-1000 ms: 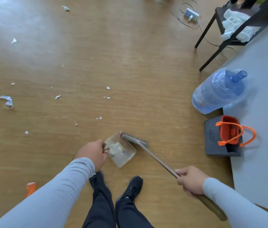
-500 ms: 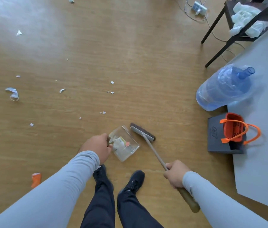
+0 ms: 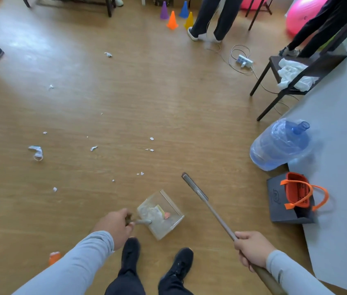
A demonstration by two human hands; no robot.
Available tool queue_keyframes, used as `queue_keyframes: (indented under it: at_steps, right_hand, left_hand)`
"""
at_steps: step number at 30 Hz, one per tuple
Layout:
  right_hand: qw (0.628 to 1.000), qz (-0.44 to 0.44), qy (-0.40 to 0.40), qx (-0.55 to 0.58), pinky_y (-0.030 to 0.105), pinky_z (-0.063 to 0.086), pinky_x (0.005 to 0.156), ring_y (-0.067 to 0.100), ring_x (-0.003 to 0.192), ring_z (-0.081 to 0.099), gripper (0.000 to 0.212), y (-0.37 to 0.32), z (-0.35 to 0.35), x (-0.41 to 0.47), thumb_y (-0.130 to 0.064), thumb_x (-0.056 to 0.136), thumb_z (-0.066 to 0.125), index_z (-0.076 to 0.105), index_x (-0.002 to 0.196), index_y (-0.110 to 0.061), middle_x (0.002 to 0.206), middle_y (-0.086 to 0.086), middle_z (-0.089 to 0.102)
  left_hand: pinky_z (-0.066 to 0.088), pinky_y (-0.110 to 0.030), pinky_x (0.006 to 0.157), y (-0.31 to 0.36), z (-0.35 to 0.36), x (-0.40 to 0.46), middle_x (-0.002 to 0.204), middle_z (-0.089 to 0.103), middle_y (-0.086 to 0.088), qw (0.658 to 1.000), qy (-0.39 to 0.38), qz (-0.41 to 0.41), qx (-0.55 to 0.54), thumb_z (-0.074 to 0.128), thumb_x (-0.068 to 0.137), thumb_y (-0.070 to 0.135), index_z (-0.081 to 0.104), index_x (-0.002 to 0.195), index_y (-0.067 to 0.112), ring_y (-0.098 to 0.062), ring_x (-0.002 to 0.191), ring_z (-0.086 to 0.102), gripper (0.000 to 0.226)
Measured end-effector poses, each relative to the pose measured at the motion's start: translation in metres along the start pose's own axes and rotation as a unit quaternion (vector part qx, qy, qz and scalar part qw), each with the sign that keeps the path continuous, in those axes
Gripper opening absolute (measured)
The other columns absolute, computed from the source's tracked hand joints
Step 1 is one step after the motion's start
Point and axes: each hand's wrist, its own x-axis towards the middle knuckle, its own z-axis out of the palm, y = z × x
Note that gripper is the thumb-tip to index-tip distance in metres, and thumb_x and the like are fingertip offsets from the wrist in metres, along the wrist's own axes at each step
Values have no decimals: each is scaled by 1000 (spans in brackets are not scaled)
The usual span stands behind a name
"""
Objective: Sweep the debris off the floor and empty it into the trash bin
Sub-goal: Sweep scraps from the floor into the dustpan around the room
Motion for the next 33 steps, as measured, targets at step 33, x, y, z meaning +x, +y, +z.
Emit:
queue_keyframes:
  at_steps: [33]
  right_hand:
    - [992, 66, -106, 13, 23, 35, 43, 19, 42, 44, 51, -146, 356, -25, -8, 86, 54, 54, 135, -19, 59, 11, 54]
  left_hand:
    - [56, -35, 85, -318, -94, 30, 107, 70, 8, 995, -17, -20, 93, 52, 93, 45, 58, 119, 31, -19, 98, 66, 30]
